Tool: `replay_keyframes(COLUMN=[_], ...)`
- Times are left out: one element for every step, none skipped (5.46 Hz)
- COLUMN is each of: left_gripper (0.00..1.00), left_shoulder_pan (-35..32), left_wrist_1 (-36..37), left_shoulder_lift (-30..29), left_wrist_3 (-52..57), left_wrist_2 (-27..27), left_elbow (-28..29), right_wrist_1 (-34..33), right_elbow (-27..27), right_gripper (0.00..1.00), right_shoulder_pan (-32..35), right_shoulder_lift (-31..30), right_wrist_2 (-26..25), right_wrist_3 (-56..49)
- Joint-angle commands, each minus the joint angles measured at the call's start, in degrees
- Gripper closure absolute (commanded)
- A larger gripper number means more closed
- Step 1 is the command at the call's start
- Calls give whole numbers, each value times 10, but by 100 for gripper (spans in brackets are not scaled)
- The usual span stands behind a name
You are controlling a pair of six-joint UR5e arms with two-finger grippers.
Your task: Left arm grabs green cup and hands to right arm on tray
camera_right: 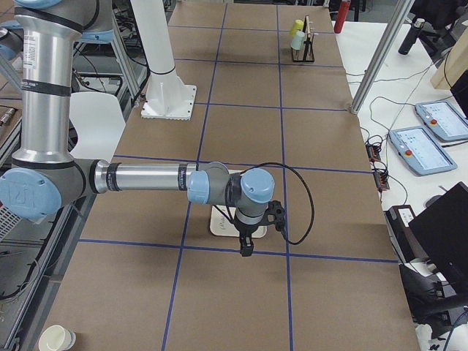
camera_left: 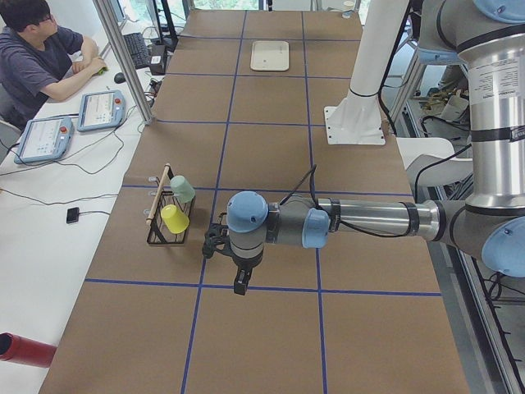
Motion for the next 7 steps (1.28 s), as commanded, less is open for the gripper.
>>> replay_keyframes(left_gripper=[0,0,0,0,0,0,0], left_shoulder_pan=[1,1,2,3,3,9,11], left_wrist_1=[-12,-14,-14,-22,-30,-45,-58], left_shoulder_lift=[-1,-1,-3,-21,-38,-76,-119], left_wrist_3=[-2,-1,-4,-5,-4,-5,-6], left_wrist_2=[3,0,5,0,-1,3,-2], left_elbow=[-6,-7,-24,-25,-23,-15,22], right_wrist_1=[0,0,0,0,0,0,0], right_elbow=[1,1,2,2,1,1,0], right_gripper=[0,0,0,0,0,0,0], right_shoulder_pan=[0,0,0,0,0,0,0], right_shoulder_lift=[0,0,0,0,0,0,0], right_wrist_2=[0,0,0,4,4,4,4], right_wrist_3=[0,0,0,0,0,0,0])
